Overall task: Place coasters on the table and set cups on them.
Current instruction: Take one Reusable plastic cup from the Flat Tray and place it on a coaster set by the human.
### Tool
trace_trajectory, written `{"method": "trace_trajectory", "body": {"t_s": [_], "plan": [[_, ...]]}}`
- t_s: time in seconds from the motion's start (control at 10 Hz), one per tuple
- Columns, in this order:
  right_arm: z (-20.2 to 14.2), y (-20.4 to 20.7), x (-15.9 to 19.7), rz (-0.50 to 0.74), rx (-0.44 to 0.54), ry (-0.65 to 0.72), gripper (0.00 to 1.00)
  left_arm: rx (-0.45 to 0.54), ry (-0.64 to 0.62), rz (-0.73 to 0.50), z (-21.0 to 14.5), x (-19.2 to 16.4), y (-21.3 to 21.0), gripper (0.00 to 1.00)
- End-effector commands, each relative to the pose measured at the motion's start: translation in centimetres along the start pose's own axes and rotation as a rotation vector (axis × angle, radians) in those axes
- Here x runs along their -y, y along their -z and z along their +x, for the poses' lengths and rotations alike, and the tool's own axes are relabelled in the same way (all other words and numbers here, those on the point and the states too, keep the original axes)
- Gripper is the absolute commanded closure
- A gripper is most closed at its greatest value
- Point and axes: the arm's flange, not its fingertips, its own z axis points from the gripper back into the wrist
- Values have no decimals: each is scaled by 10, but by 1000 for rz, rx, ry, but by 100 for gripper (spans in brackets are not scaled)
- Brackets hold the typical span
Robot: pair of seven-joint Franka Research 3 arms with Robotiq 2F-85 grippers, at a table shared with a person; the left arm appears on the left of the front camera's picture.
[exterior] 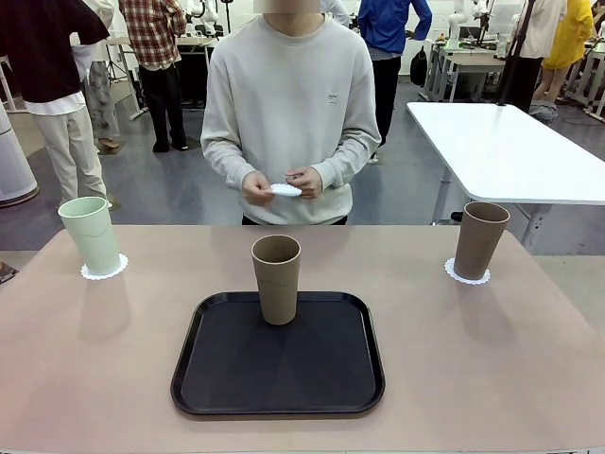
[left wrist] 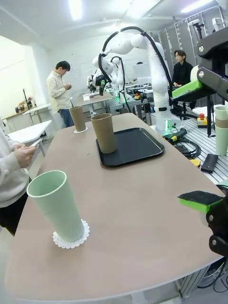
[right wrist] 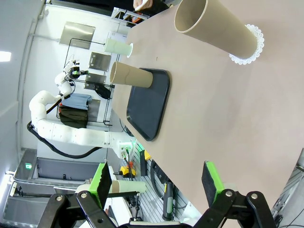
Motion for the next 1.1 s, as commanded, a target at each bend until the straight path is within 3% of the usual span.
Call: {"method": "trace_trajectory", "body": {"t_s": [0.0,1.0], "plan": [[1,1,-2,0,1,12,0,5,-6,7,0,2,-1,0],[1,1,-2,0,1,12,0,5,-6,7,0,2,-1,0]]}}
